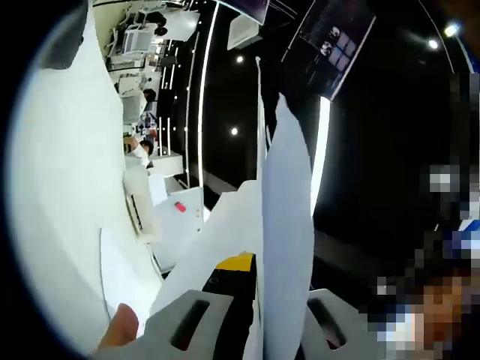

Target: Organize the stack of printing papers by aligning and flattening the scattered papers on the table

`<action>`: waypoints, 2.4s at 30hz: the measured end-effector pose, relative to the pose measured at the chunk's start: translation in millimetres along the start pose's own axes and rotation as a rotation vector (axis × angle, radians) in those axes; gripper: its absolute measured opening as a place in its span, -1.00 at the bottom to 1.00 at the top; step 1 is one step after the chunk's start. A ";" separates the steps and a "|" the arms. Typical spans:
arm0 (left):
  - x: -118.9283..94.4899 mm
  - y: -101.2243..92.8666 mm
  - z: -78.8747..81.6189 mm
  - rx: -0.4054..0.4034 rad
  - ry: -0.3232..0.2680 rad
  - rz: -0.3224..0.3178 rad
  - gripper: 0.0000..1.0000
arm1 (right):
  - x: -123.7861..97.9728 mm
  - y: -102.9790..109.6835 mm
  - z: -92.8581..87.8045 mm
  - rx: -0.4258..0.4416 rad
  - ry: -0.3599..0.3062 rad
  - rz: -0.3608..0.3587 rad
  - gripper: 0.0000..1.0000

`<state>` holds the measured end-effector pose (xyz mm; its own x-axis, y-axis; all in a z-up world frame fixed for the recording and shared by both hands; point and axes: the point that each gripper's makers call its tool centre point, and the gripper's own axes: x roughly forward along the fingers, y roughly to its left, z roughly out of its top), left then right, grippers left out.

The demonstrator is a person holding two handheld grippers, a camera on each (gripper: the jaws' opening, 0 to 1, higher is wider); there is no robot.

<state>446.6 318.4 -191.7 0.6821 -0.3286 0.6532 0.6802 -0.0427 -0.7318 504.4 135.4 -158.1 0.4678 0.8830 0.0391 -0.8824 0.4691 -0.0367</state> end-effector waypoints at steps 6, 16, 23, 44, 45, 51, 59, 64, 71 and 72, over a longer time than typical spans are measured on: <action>-14.1 -20.8 21.7 0.119 -0.022 -0.002 -0.89 | -32.0 -27.9 -42.3 -0.362 0.179 -0.188 0.48; -32.0 -46.5 58.9 0.166 -0.087 -0.015 -0.89 | -39.3 -29.7 -95.9 -0.290 0.229 -0.164 0.67; -32.4 -84.1 81.8 0.217 -0.126 -0.069 -0.89 | -15.1 -34.9 -125.4 -0.185 0.304 -0.005 0.74; -24.6 -113.2 93.5 0.318 -0.103 -0.095 -0.89 | 30.4 -109.8 -180.4 -0.094 0.410 0.072 0.78; -23.7 -113.3 93.3 0.319 -0.101 -0.098 -0.89 | 32.1 -109.0 -179.9 -0.096 0.414 0.076 0.78; -24.2 -117.0 96.1 0.328 -0.098 -0.110 -0.89 | 40.4 -108.3 -167.9 -0.144 0.380 0.083 0.76; -20.4 -114.6 93.4 0.329 -0.090 -0.116 -0.89 | 46.8 -103.1 -167.6 -0.193 0.357 0.092 0.76; -19.6 -113.9 92.1 0.336 -0.082 -0.109 -0.89 | 53.0 -106.8 -191.7 -0.127 0.390 0.112 0.75; -20.1 -109.6 97.3 0.339 -0.086 -0.097 -0.89 | 55.9 -117.4 -218.3 -0.038 0.447 0.107 0.71; -20.1 -108.7 98.2 0.340 -0.087 -0.096 -0.89 | 56.2 -119.7 -220.0 -0.021 0.446 0.101 0.71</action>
<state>385.3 422.3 -106.1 0.6216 -0.2557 0.7404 0.7823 0.2513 -0.5700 647.5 132.7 -371.2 0.3600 0.8431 -0.3994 -0.9255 0.3767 -0.0389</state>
